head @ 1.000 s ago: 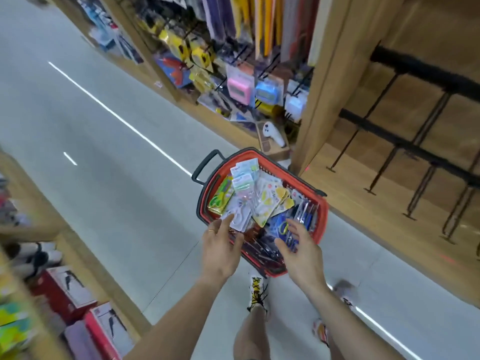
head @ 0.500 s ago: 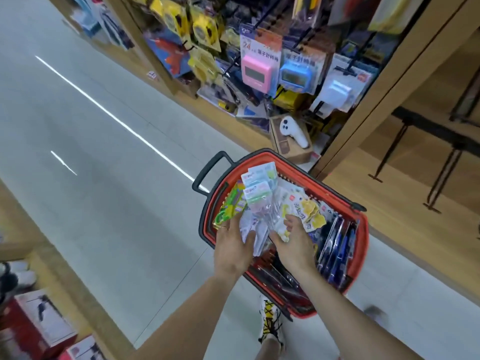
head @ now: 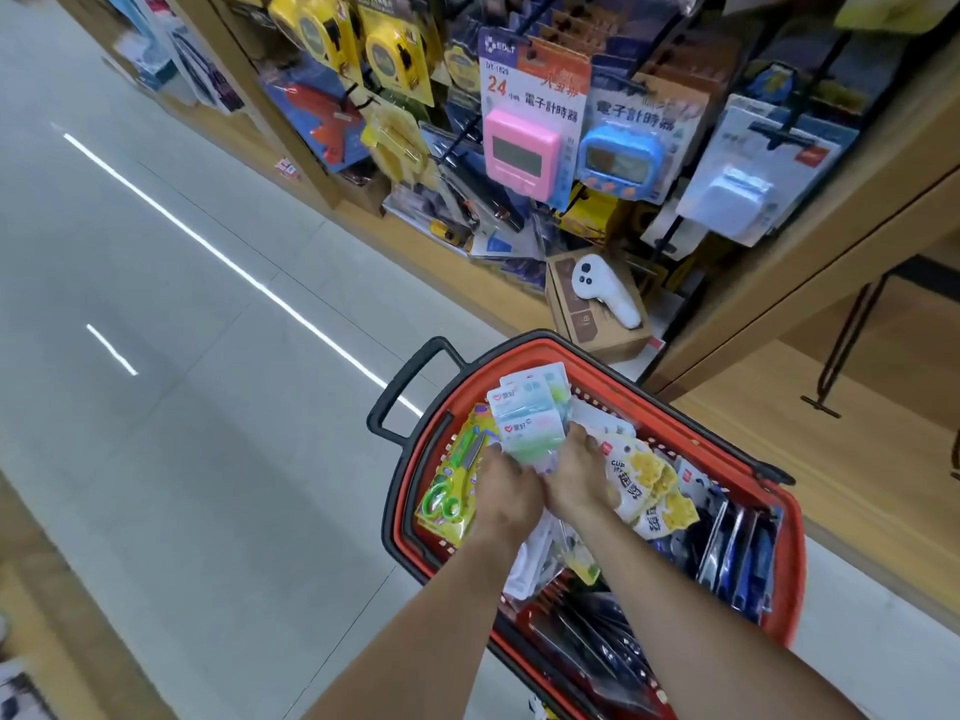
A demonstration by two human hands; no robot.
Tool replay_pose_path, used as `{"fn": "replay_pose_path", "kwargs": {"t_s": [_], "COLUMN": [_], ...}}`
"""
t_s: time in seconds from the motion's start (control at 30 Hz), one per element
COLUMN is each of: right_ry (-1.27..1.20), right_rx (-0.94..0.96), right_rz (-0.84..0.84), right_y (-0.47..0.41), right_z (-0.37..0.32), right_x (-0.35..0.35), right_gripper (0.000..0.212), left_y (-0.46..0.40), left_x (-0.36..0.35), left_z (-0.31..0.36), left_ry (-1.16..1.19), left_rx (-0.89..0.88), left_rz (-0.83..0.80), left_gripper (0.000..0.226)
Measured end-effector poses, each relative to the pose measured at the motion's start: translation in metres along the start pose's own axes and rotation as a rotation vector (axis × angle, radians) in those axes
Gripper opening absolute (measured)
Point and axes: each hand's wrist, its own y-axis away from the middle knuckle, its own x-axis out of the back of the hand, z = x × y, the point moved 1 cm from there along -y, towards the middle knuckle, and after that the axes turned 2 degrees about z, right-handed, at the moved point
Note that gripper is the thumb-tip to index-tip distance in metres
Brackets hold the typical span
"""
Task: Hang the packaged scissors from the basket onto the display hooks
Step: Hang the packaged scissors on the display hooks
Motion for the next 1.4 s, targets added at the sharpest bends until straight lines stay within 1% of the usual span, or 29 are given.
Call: {"fn": "replay_pose_path", "kwargs": {"t_s": [0.07,0.13,0.2,0.27,0.33,0.47,0.57,0.63,0.7,0.73,0.8,0.83,0.9,0.97,1.03,1.07,1.1,1.17,1.2,1.23,1.27,1.37,1.4], "right_ry": [-0.039,-0.096,-0.084,-0.096,-0.182,-0.354,-0.56,-0.705,-0.772,-0.775,-0.734,-0.694,-0.649,-0.659,-0.697,-0.725,-0.754,-0.813,-0.844,-0.866,-0.89,-0.976,-0.999], "right_rx": [-0.032,-0.061,-0.039,-0.015,-0.006,-0.001,0.026,0.057,0.1,0.109,0.123,0.124,0.144,0.183,0.229,0.251,0.28,0.299,0.295,0.294,0.296,0.315,0.33], "right_rz": [0.015,0.015,-0.018,-0.015,0.001,0.013,-0.02,-0.084,-0.151,-0.184,-0.258,-0.303,-0.408,-0.511,-0.568,-0.57,-0.554,-0.494,-0.45,-0.405,-0.356,-0.165,-0.098], "right_y": [-0.01,-0.019,-0.024,-0.025,-0.022,-0.013,0.002,0.022,0.047,0.063,0.095,0.113,0.155,0.202,0.251,0.275,0.297,0.343,0.364,0.386,0.41,0.467,0.485], "right_z": [0.001,0.0,-0.001,0.0,0.002,0.002,0.002,0.001,-0.001,-0.003,-0.005,-0.005,-0.01,-0.015,-0.023,-0.025,-0.025,-0.019,-0.015,-0.01,-0.002,0.028,0.04], "right_x": [-0.004,-0.005,-0.008,-0.011,-0.014,-0.009,0.005,0.023,0.049,0.064,0.093,0.107,0.143,0.183,0.226,0.245,0.265,0.307,0.33,0.352,0.375,0.435,0.454], "right_gripper": [0.075,0.064,0.058,0.058,0.056,0.044,0.041,0.042,0.041,0.04,0.042,0.042,0.038,0.036,0.042,0.045,0.047,0.045,0.043,0.042,0.041,0.034,0.034], "left_y": [-0.004,-0.008,-0.011,-0.013,-0.01,-0.003,0.01,0.026,0.046,0.055,0.075,0.087,0.121,0.162,0.21,0.236,0.262,0.322,0.351,0.379,0.406,0.475,0.5], "left_x": [-0.003,-0.006,-0.008,-0.009,-0.008,-0.002,0.01,0.022,0.036,0.044,0.061,0.07,0.087,0.1,0.106,0.106,0.105,0.1,0.096,0.091,0.083,0.052,0.039], "left_z": [-0.002,-0.004,-0.005,-0.006,-0.004,-0.003,0.003,0.01,0.021,0.027,0.043,0.052,0.075,0.102,0.132,0.146,0.163,0.198,0.216,0.233,0.248,0.286,0.299], "left_ry": [0.028,0.066,0.111,0.191,0.242,0.381,0.464,0.508,0.563,0.605,0.644,0.626,0.598,0.582,0.562,0.561,0.565,0.595,0.608,0.61,0.612,0.669,0.686], "left_rx": [0.003,-0.004,-0.01,-0.017,-0.011,-0.012,0.002,-0.041,-0.064,-0.06,-0.076,-0.104,-0.158,-0.184,-0.165,-0.162,-0.181,-0.206,-0.217,-0.223,-0.229,-0.228,-0.227], "left_rz": [0.025,0.034,0.044,0.049,0.054,0.104,0.096,0.009,-0.11,-0.159,-0.305,-0.4,-0.571,-0.702,-0.797,-0.835,-0.858,-0.879,-0.9,-0.918,-0.929,-0.949,-0.962], "left_gripper": [0.019,0.021,0.02,0.024,0.025,0.024,0.041,0.056,0.074,0.079,0.081,0.081,0.089,0.1,0.103,0.097,0.081,0.037,0.029,0.029,0.037,0.083,0.089]}}
